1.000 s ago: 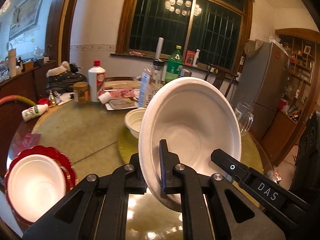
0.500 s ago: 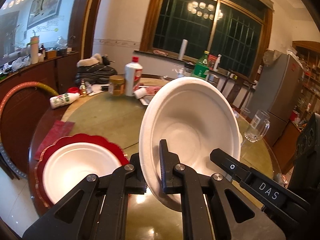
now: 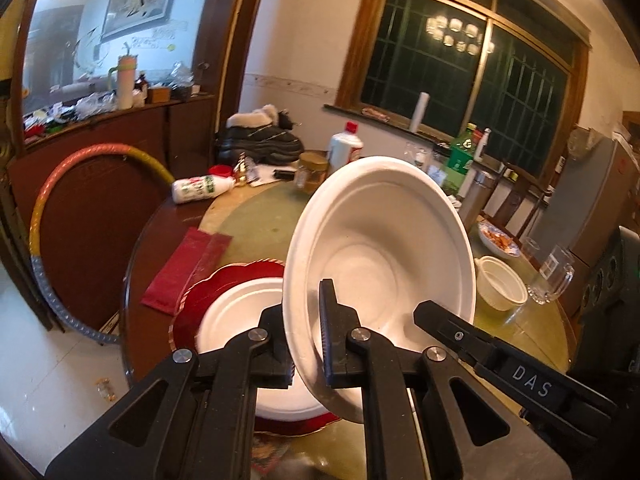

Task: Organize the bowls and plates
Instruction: 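Lower both white bowls into the bowls already on the red plates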

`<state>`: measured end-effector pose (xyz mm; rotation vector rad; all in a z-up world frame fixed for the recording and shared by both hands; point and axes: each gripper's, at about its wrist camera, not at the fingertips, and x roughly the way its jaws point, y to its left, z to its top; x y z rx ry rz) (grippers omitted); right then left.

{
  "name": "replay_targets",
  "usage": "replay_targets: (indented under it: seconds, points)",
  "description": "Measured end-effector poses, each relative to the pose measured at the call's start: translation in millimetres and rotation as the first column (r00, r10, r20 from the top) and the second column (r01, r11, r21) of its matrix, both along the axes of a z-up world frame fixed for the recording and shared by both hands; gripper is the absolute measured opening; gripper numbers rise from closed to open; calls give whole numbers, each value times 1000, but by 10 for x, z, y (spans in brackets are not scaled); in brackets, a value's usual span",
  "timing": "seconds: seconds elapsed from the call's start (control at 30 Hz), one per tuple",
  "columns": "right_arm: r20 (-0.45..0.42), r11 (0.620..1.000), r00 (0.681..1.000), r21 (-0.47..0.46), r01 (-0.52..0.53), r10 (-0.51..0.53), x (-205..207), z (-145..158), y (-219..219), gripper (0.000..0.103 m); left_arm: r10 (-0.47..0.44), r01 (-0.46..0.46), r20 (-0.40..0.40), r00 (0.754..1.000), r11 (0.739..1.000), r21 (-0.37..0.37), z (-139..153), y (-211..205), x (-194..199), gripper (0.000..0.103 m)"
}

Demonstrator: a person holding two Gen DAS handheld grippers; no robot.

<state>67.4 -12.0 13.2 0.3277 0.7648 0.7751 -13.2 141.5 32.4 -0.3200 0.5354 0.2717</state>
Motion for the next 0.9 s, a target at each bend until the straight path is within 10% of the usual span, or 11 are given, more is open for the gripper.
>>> replay_targets:
  seconds: [0.9]
  points:
    - [-179, 982, 983, -171, -77, 46, 249, -542, 533, 11, -36, -26, -260, 965, 973, -228, -649, 535, 289, 8]
